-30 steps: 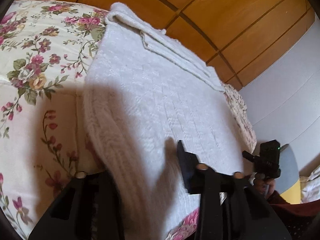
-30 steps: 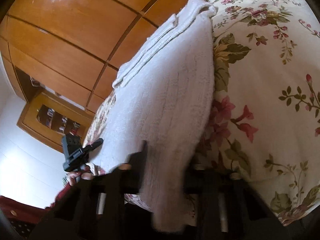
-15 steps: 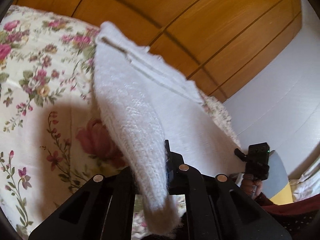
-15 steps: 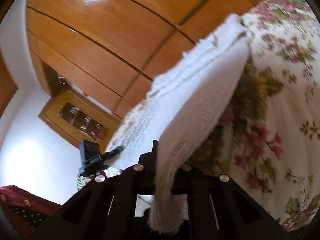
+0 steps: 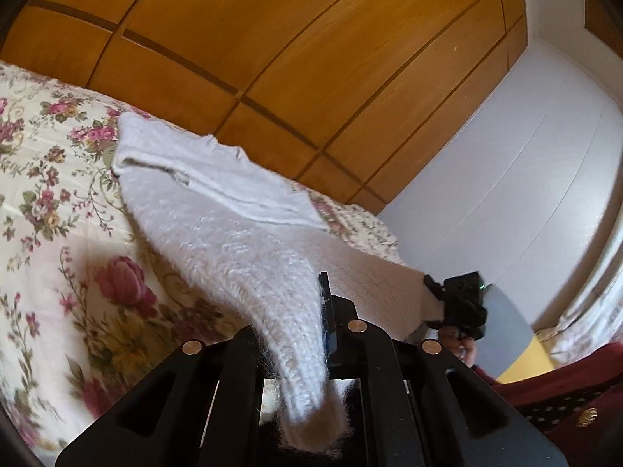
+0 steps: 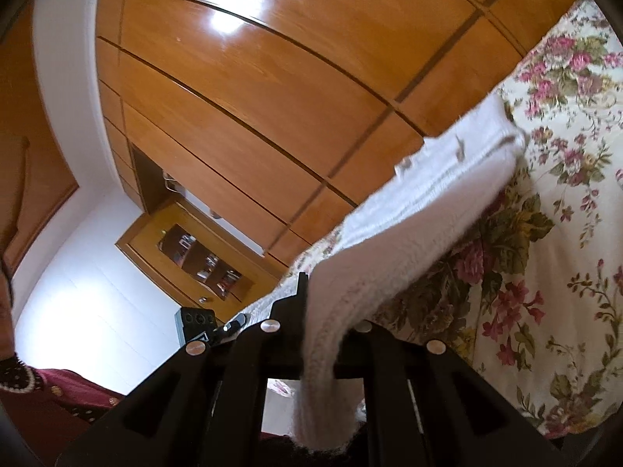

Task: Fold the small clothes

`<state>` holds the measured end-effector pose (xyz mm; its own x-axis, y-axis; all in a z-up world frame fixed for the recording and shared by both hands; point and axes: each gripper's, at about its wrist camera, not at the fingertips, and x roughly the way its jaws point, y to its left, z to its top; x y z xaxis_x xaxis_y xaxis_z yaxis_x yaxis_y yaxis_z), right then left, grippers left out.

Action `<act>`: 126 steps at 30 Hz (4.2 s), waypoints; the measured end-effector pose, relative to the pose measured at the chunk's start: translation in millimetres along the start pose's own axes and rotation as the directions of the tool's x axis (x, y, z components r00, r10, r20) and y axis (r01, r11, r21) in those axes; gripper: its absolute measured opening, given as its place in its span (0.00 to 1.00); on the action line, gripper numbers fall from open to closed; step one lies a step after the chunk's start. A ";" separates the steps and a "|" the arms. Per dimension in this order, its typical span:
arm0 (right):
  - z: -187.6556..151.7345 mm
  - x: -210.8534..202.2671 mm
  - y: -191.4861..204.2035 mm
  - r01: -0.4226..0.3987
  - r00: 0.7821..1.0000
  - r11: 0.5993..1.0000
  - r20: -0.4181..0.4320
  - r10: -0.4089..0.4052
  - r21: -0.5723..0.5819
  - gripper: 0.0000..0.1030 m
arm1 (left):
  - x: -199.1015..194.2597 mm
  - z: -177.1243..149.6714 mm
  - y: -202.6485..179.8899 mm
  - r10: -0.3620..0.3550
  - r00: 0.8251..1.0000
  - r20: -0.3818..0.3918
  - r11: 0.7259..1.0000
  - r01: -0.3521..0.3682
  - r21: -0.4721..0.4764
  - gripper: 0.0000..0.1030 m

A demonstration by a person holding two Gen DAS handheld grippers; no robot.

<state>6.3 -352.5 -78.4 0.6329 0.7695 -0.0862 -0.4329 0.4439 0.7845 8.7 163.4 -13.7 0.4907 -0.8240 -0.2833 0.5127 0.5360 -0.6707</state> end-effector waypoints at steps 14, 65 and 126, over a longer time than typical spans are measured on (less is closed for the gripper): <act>-42.0 -78.0 46.0 -0.113 0.993 0.993 0.013 0.113 -0.015 0.06 | -56.1 -32.9 -58.5 -0.298 0.953 0.047 0.953 0.300 -0.040 0.05; 124.8 93.9 -165.0 0.220 0.968 0.924 0.049 -0.247 0.312 0.07 | 150.6 102.1 155.3 0.266 0.963 -0.050 0.913 -0.268 -0.307 0.05; 30.2 34.8 -44.9 0.633 0.766 0.746 0.028 -0.642 -0.209 0.05 | 39.2 -10.8 67.2 0.422 0.907 0.003 0.903 -0.420 -0.093 0.05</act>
<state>67.2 -359.5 -98.0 0.7807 0.2918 -0.5527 -0.0569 0.9139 0.4020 54.8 165.1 -77.3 0.6632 -0.5204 -0.5379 0.1910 0.8126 -0.5506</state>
